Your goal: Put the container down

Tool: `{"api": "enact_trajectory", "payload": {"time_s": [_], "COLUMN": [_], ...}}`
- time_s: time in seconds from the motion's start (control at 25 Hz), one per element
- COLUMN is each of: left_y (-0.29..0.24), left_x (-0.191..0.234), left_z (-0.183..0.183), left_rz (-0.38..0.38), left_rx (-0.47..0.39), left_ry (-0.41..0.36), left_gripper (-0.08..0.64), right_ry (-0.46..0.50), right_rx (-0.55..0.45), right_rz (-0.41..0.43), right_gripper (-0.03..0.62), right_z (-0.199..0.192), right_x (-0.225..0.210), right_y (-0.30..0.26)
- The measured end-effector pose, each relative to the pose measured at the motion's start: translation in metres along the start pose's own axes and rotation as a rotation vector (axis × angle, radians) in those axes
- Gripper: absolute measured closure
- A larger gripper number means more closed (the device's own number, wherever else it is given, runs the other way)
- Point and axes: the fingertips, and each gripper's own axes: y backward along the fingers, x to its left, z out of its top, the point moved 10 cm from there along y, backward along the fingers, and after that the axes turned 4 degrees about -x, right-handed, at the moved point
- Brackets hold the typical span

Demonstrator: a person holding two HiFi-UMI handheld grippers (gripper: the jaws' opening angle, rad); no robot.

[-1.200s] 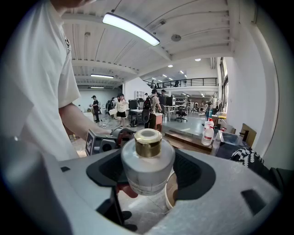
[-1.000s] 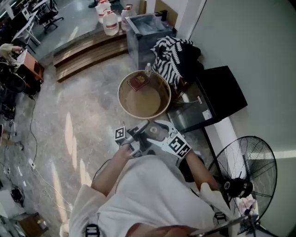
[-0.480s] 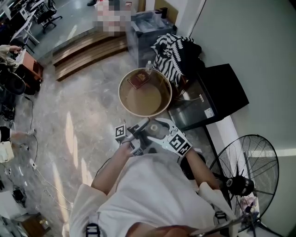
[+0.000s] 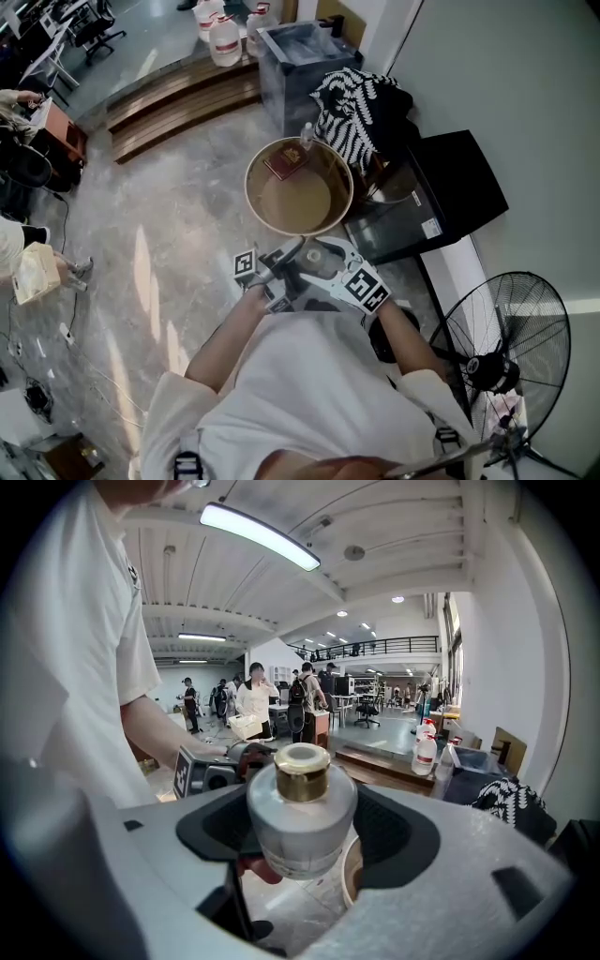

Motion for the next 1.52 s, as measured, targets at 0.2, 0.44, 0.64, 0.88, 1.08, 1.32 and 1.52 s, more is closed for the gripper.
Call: {"api": "enact_trajectory", "payload": {"time_s": [0.2,0.44,0.64,0.88,1.08,1.32,1.52], "left_y": [0.013,0.019,0.01,-0.01,-0.034,-0.073,-0.105], "left_x": [-0.008,-0.007,-0.004,-0.002,-0.004,0.005,0.005], "left_z": [0.007,0.014,0.027,0.045,0.071,0.105,0.133], "left_rz": [0.005,0.007,0.007,0.003,-0.012,0.005,0.014], "left_rx": [-0.009,-0.017,-0.02,-0.033,-0.048,-0.082,-0.11], "left_ry": [0.001,0.005,-0.001,0.014,0.015,0.024,0.026], "left_gripper": [0.269,0.27,0.27,0.27,0.27,0.27,0.269], "right_ry": [-0.004,-0.01,-0.011,-0.017,-0.013,-0.025,-0.042], "right_rx": [0.003,0.011,0.014,0.023,0.023,0.019,0.015], "right_rz": [0.002,0.013,0.015,0.046,0.059,0.076,0.093], "right_gripper": [0.261,0.261,0.261,0.262,0.262,0.262,0.262], "right_z": [0.004,0.004,0.0,-0.003,-0.003,-0.015,-0.014], "right_x": [0.006,0.006,-0.009,-0.04,-0.077,-0.132,-0.179], "right_y": [-0.015,-0.024,-0.029,-0.034,-0.044,-0.052,-0.058]}}
